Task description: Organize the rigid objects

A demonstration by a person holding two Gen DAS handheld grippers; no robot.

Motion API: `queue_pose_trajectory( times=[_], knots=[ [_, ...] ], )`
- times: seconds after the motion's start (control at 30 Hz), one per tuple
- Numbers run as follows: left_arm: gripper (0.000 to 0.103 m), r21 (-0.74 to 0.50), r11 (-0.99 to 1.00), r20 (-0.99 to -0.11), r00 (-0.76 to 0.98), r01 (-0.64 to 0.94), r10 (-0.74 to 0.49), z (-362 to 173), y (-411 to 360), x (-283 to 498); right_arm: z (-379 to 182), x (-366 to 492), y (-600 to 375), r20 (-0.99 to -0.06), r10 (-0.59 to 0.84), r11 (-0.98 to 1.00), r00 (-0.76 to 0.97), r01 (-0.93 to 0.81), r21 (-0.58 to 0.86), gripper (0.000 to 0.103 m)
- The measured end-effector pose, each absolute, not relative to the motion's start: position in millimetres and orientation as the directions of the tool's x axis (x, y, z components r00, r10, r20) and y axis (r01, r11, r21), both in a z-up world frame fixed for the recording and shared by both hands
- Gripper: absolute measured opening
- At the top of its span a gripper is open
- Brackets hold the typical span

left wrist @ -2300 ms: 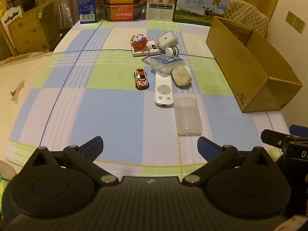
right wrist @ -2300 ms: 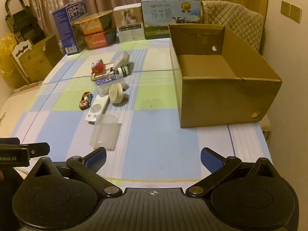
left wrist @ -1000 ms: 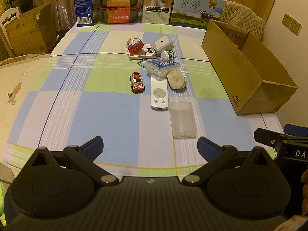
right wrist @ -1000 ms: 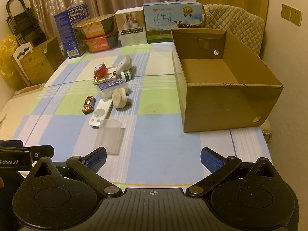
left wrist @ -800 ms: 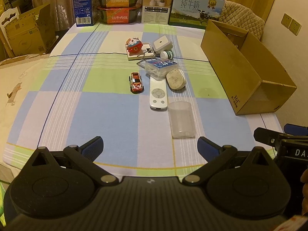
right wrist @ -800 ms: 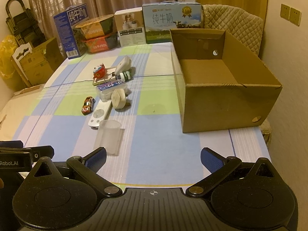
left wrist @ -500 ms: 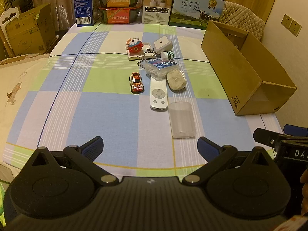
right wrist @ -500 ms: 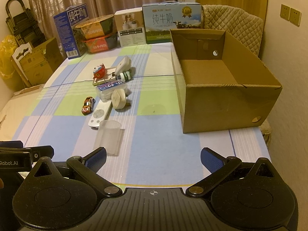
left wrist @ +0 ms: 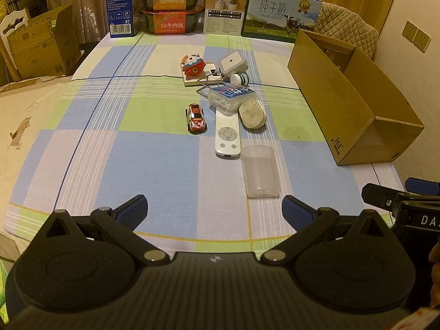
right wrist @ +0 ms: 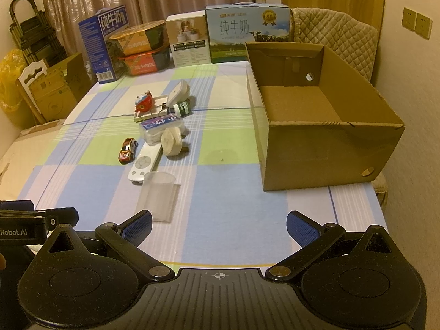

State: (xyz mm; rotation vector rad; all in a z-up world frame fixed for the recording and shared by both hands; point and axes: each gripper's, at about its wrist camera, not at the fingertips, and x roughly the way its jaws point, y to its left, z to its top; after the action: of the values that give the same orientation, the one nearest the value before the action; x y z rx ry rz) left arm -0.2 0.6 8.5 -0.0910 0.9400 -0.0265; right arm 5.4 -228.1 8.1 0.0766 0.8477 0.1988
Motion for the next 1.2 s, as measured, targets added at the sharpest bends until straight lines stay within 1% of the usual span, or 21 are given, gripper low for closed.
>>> queue_pose_trajectory(
  times=[1.2],
  knots=[
    [0.102, -0.095, 0.995, -0.802, 0.594, -0.018, -0.066, 9.7, 6.0, 0.3, 11.1, 6.2, -221.6, -0.735, 0.205, 0.979, 0.646, -0.149, 0.141, 0.101]
  ],
)
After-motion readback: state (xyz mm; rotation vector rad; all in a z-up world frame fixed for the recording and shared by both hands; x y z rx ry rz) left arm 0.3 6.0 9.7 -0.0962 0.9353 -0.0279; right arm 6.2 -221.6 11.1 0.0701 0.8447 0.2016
